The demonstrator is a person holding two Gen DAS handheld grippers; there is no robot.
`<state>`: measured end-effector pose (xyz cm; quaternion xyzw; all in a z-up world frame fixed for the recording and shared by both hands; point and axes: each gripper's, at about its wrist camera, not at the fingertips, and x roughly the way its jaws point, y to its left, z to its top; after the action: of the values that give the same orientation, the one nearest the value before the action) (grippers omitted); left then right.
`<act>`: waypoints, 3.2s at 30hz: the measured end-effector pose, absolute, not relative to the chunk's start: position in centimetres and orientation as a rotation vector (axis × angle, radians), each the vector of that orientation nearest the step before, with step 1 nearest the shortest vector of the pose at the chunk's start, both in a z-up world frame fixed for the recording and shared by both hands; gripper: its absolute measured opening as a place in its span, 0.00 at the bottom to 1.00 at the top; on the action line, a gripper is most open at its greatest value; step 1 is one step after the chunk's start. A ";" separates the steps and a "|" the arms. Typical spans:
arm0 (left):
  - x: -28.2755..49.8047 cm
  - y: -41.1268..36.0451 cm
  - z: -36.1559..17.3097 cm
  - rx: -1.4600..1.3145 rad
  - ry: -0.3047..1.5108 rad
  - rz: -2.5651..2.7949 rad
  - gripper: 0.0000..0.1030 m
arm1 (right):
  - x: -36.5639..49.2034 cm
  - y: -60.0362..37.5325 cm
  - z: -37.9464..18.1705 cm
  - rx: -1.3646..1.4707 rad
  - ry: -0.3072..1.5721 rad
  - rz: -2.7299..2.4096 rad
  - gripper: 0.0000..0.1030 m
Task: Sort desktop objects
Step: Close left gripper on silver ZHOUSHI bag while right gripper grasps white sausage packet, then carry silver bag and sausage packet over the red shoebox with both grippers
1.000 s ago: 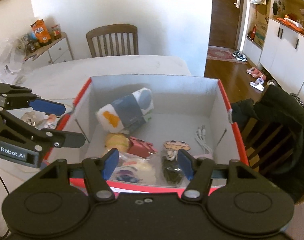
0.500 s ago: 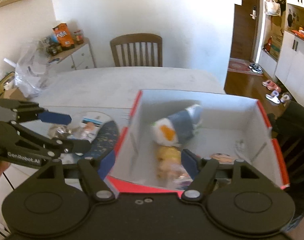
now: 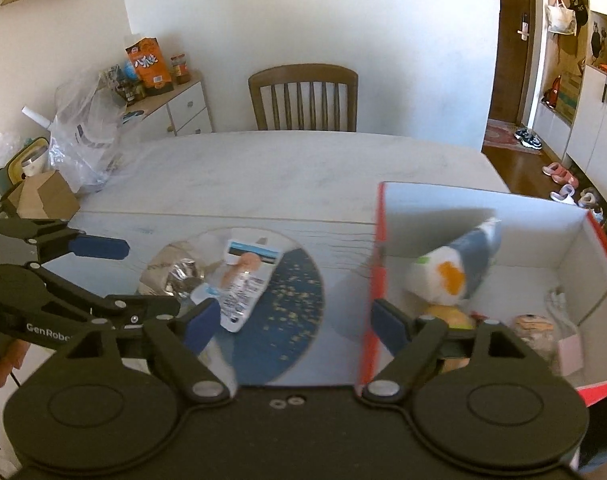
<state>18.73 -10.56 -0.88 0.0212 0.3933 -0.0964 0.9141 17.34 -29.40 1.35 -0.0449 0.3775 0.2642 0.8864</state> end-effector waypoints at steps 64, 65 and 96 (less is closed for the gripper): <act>24.9 -3.3 -9.8 0.051 0.924 -0.197 0.56 | 26.9 -16.0 -9.7 -0.138 0.929 0.390 0.61; 24.8 -3.3 -9.7 0.051 0.924 -0.197 0.56 | 26.8 -16.1 -9.6 -0.139 0.929 0.388 0.60; 19.4 -7.2 -3.2 0.069 0.865 -0.271 0.56 | 18.0 -23.9 -2.7 -0.022 0.823 0.389 0.55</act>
<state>19.38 -7.22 -3.22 0.0332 0.4177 -0.1308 0.8985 17.99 -23.88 -2.73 -0.0108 0.3975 0.1878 0.8981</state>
